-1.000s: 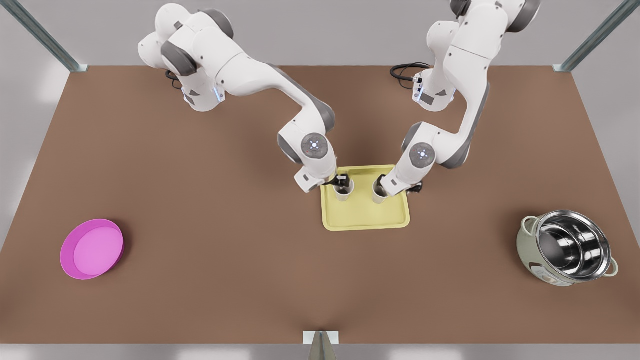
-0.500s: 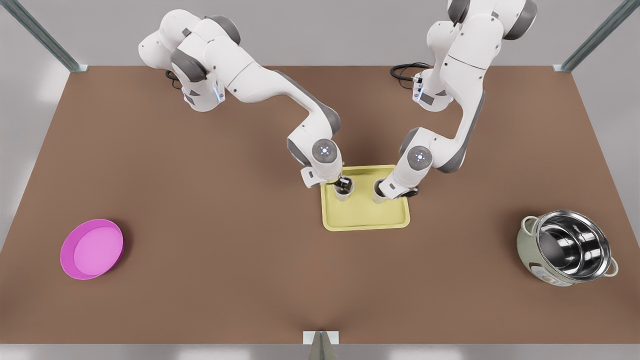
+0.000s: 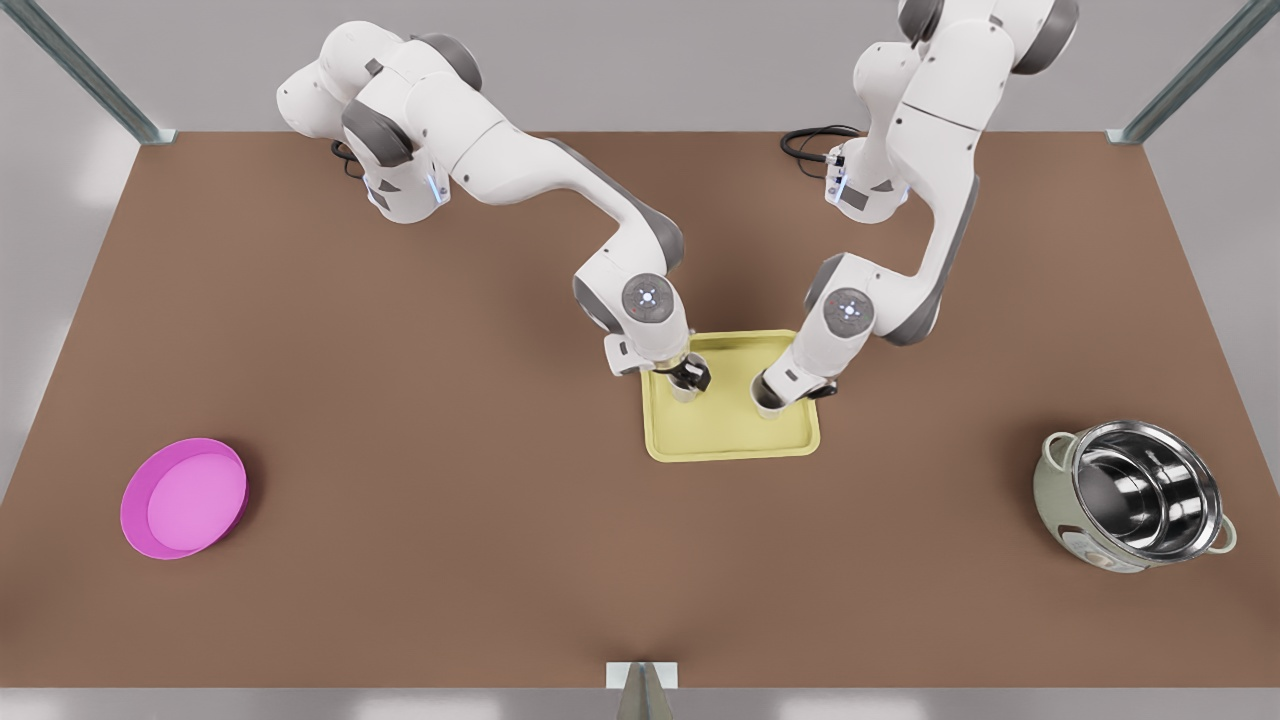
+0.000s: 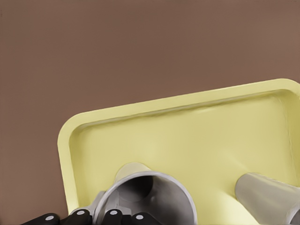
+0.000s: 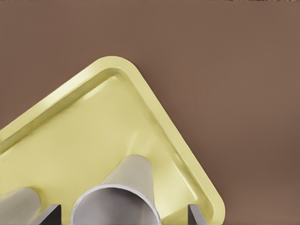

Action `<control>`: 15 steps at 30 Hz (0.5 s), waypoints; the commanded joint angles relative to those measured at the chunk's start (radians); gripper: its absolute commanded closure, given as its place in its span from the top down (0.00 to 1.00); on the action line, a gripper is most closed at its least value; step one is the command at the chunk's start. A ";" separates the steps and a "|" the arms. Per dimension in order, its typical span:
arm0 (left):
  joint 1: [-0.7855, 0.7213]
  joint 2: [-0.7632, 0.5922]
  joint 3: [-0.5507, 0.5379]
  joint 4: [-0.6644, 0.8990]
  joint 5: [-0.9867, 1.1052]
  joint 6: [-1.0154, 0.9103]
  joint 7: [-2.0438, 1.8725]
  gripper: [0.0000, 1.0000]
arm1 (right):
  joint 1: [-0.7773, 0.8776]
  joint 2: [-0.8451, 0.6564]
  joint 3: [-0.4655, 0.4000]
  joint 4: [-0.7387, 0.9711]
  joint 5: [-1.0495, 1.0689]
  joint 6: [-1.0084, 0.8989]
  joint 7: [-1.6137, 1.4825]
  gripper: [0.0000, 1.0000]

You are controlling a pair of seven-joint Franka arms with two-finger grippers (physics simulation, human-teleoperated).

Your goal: Use the left arm to pick up the white IKEA cup from the tray and place it on the middle-left position; use the right arm to pick up the white IKEA cup from the tray and place it on the middle-right position

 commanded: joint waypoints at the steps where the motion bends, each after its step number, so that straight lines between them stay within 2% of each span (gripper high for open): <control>1: 0.022 -0.007 0.006 0.033 -0.003 -0.063 -0.002 0.23 | 0.000 -0.001 -0.008 0.003 -0.024 0.008 0.025 1.00; 3: 0.088 -0.011 0.007 0.047 -0.003 -0.072 0.008 0.23 | 0.000 0.013 -0.008 0.020 -0.044 0.009 0.016 1.00; 5: 0.220 -0.010 0.009 0.077 -0.015 -0.073 0.111 0.23 | 0.002 0.017 -0.009 0.020 -0.057 0.008 -0.004 1.00; 12: 0.364 0.050 0.006 0.146 -0.147 -0.027 0.148 0.23 | 0.006 0.074 -0.008 0.045 -0.065 0.040 -0.003 0.99; 15: 0.378 0.062 0.006 0.151 -0.214 -0.026 0.228 0.23 | 0.009 0.089 -0.008 0.052 -0.064 0.067 -0.003 0.99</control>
